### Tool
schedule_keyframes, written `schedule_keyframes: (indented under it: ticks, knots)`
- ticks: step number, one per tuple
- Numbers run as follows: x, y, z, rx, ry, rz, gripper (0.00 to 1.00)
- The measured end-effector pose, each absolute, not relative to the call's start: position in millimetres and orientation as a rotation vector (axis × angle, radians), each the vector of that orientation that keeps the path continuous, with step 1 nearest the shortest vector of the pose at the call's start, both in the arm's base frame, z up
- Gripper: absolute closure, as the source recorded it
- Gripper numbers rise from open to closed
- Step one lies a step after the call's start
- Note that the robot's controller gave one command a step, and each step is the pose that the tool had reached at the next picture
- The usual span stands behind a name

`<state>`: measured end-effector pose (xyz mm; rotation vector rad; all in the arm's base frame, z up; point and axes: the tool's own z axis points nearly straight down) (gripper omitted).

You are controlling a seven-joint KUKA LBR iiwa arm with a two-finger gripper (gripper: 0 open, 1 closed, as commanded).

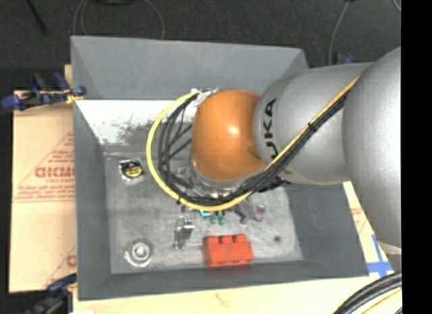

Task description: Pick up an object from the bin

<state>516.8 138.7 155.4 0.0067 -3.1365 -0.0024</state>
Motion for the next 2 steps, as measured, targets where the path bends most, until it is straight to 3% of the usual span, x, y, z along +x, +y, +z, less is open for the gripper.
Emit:
schedule_keyframes:
  ticks: [1, 2]
  knots:
    - [485.8, 204.0, 81.0, 0.184, -3.145, -0.004, 0.00]
    - [473.7, 230.1, 101.6, 0.396, -3.127, -0.003, 0.00]
